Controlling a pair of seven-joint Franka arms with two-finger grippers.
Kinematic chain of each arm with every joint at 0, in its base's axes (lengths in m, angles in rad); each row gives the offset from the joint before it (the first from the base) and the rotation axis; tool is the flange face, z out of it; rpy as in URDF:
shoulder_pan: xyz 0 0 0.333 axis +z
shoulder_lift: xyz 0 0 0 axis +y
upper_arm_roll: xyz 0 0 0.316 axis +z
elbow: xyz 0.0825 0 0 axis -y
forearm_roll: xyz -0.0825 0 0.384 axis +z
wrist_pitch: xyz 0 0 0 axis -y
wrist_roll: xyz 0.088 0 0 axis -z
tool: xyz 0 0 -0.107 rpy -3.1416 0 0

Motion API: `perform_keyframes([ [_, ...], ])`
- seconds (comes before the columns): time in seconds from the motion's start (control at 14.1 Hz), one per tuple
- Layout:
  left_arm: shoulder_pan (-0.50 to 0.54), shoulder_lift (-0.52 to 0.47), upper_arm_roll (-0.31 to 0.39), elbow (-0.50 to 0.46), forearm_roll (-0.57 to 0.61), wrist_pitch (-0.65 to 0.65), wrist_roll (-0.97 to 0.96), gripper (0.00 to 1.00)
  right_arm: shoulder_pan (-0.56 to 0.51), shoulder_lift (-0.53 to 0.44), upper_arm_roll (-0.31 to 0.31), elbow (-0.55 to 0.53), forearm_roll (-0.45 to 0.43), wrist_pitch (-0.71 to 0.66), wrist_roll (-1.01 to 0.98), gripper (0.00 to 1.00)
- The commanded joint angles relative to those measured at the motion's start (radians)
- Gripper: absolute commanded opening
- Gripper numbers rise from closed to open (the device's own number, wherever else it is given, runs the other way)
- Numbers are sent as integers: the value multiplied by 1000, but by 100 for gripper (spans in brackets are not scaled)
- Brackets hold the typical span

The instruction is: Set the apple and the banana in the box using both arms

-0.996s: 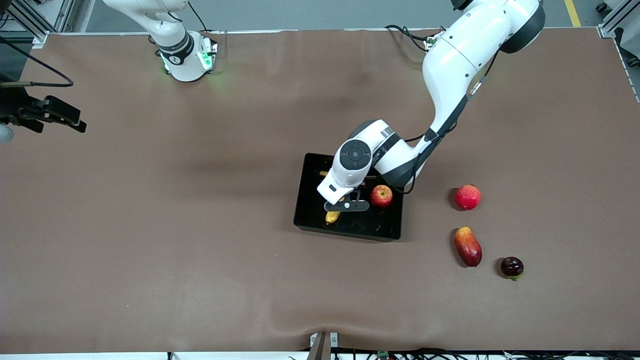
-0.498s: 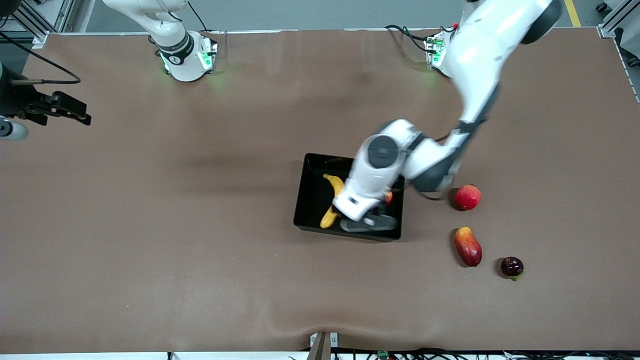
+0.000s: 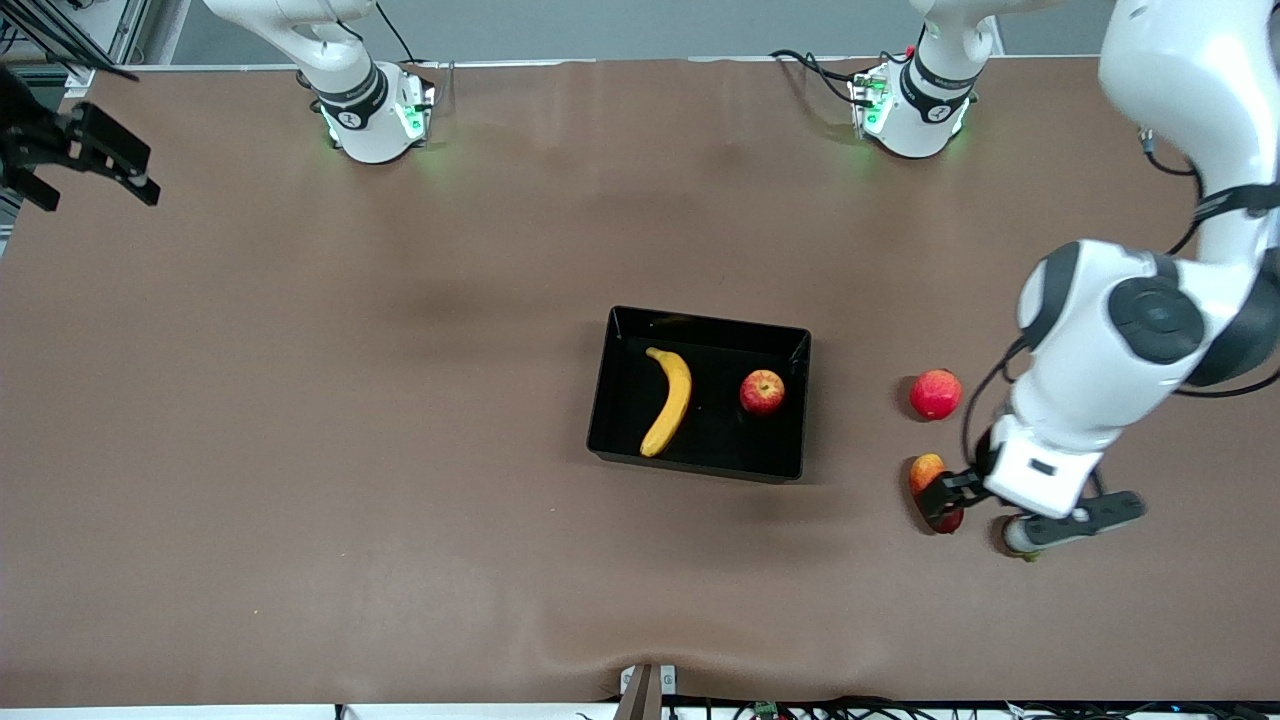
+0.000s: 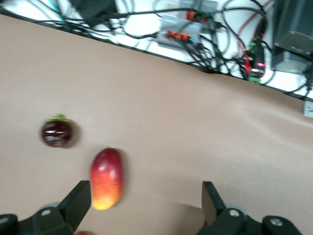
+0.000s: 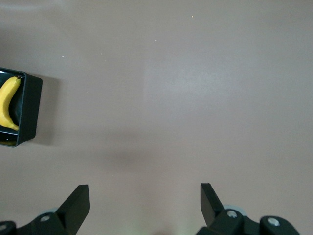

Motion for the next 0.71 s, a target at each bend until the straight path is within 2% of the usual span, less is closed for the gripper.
perform_keyframes([
  [0.0, 32, -122, -2, -33, -11, -135, 44, 100, -14, 34, -10, -36, -2, -8, 7, 100],
  [0.43, 103, -297, -7, -35, -59, -341, 300, 100, -18, 46, -10, -37, 0, 39, 64, 100],
  [0.64, 100, -376, 4, -42, -118, -464, 329, 100, -22, 75, -9, -37, 3, 58, 92, 100],
])
